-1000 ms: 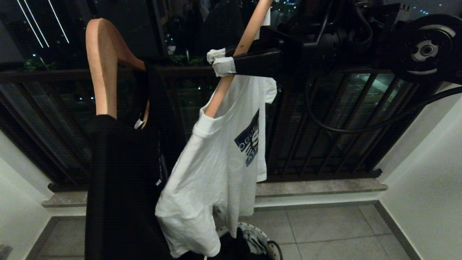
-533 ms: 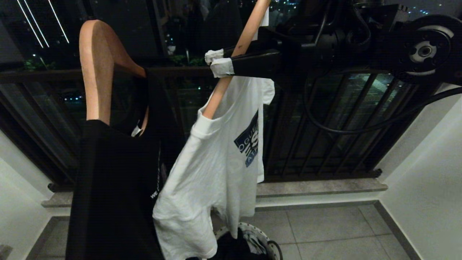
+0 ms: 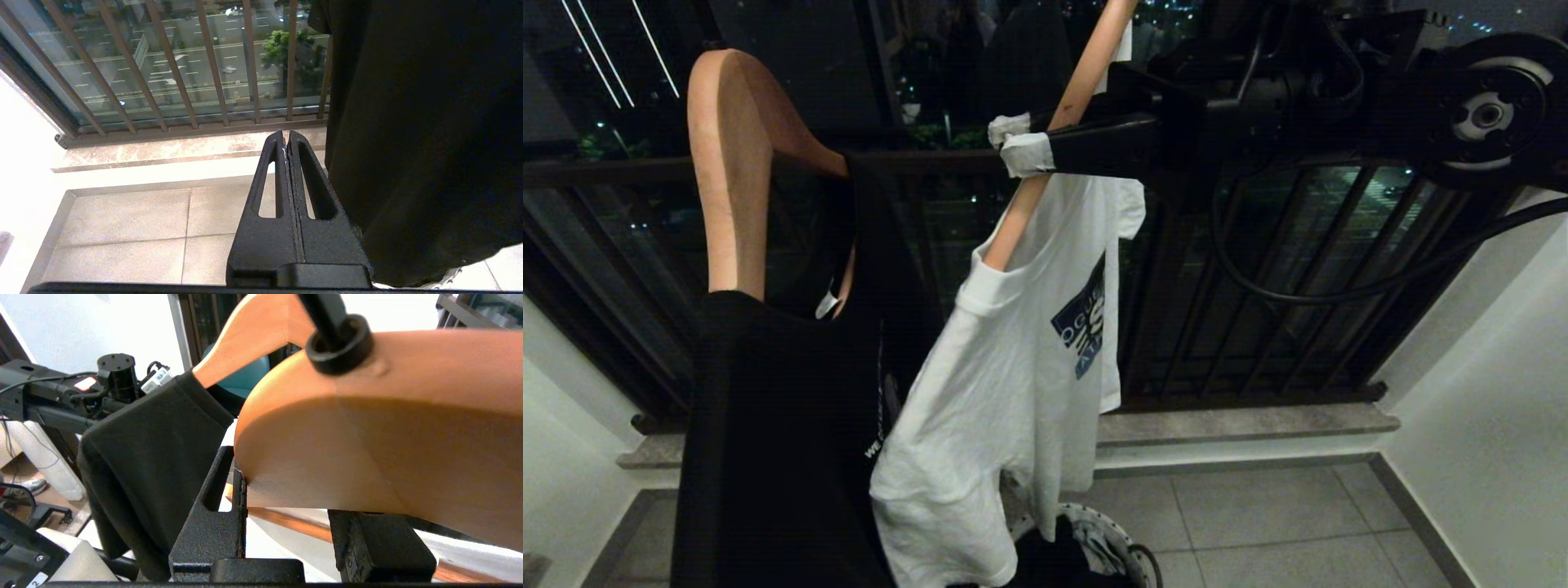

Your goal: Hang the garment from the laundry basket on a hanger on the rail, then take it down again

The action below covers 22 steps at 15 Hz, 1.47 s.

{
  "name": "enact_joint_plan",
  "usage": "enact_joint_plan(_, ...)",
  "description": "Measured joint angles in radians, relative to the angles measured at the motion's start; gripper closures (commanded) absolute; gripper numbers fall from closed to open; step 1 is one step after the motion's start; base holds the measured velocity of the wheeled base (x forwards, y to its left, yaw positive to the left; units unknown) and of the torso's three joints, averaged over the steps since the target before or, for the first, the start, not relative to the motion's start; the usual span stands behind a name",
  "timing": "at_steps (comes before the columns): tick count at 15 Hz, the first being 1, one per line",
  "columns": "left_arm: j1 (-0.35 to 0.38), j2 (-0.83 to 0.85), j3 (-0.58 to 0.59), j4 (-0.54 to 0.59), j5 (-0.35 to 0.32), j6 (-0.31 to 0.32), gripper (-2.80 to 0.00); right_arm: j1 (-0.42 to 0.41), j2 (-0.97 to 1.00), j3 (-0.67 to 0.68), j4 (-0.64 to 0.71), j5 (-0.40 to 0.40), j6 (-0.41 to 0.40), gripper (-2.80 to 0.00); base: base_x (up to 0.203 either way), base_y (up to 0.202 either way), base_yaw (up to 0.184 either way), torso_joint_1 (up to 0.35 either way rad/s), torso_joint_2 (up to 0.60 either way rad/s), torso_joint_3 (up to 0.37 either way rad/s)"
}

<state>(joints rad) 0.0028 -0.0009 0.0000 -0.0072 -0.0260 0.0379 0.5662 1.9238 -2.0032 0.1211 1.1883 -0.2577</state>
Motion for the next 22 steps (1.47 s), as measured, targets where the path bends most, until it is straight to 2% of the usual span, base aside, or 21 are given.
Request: enact_joint_plan(22, 0.000, 0.000, 0.000, 0.000, 0.000, 0.000, 0.00, -0.005, -0.004, -0.003, -0.024, 0.000, 0.001, 0.00, 0.000, 0.000, 0.000, 0.000, 0.00, 0.000)
